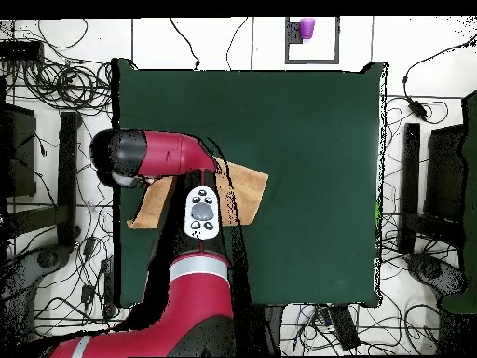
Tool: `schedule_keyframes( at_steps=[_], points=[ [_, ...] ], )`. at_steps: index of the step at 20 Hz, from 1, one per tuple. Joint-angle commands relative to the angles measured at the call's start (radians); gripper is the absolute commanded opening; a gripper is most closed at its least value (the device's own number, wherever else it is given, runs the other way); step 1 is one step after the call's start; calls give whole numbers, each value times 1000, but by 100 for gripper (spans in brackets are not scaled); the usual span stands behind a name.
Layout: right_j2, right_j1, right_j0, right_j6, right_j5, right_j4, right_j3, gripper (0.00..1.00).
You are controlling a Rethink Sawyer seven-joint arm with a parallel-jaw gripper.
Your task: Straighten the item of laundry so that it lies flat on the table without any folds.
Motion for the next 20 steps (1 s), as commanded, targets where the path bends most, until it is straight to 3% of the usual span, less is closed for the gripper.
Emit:
schedule_keyframes(
  at_steps=[1,10,20],
  points=[
    [67,-27,58,213,130,55,112,100],
    [32,2,65,179,130,21,95,100],
    [29,-27,47,133,93,6,156,100]
  ],
)
